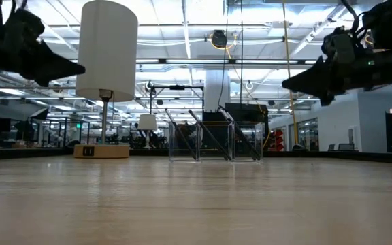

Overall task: Put items in baskets/containers
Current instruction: Return to home position

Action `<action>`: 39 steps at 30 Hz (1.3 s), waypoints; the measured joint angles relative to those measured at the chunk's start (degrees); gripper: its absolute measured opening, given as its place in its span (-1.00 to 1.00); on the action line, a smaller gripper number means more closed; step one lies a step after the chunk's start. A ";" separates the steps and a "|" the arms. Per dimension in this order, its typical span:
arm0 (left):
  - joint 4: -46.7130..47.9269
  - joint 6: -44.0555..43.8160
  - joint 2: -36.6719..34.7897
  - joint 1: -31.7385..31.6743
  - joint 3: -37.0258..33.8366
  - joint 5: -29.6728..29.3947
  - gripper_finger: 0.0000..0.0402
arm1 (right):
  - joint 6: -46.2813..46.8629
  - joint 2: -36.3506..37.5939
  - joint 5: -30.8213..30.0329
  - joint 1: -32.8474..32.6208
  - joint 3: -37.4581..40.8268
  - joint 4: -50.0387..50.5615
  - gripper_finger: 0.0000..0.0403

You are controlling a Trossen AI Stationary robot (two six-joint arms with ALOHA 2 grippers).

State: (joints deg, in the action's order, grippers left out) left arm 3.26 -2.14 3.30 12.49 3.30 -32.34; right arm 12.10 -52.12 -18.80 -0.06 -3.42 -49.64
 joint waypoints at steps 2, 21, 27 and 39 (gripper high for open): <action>6.87 0.18 -0.08 0.14 2.60 -2.47 -0.85 | -1.89 -0.29 1.83 -0.18 0.02 -0.94 -1.00; 4.96 9.45 -3.02 2.86 4.67 0.48 -0.92 | -8.54 19.18 20.40 -0.94 1.74 -3.16 -1.00; 2.65 11.83 -3.02 6.59 5.35 0.46 -0.97 | -10.29 26.89 20.28 -1.15 2.60 5.23 -1.00; -1.69 14.91 -3.02 10.49 4.32 -0.74 -0.95 | -10.15 32.18 13.94 -1.19 2.60 16.39 -1.00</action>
State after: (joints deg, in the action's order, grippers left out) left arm 1.57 12.78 0.27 22.98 7.62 -33.08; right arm 1.95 -19.94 -4.86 -1.26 -0.82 -33.25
